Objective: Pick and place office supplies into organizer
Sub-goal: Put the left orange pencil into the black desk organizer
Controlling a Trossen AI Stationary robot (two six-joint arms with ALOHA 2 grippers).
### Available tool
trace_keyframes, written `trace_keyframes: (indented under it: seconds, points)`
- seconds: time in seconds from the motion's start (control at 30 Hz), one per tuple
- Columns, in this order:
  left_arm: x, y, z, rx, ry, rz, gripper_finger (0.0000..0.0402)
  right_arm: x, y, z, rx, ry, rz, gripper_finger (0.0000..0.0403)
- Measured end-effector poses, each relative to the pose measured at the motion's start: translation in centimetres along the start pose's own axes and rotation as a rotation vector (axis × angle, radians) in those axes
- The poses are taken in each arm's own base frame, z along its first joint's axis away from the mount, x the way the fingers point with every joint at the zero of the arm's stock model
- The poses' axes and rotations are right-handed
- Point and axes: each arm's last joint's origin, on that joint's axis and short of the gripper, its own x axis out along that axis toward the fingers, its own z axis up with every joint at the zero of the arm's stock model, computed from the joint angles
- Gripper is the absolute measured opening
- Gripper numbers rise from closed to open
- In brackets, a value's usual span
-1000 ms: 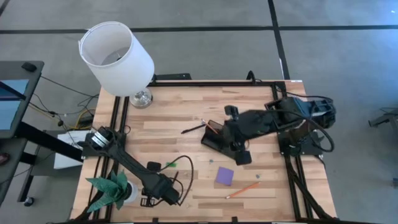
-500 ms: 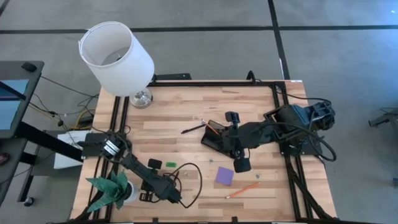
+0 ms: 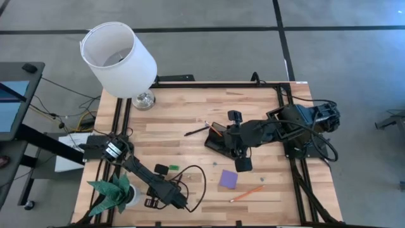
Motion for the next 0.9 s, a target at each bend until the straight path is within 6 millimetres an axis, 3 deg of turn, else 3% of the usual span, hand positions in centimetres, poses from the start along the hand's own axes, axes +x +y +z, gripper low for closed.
trace_keyframes:
  seconds: [0.4, 0.77, 0.9]
  points:
    - [0.4, 1.1, 0.4, 0.015, 0.007, -0.069, 0.0111, 0.0, 0.2, 0.0, -0.005, 0.001, 0.012, 0.0129]
    - [1.3, 1.6, 0.1, 0.040, 0.068, -0.082, 0.0011, -0.4, 1.6, -0.1, -0.038, -0.004, 0.047, 0.0129]
    - [1.3, 1.7, 0.1, 0.056, 0.066, -0.066, 0.0006, -0.4, 1.7, -0.1, -0.039, -0.004, 0.048, 0.0129]
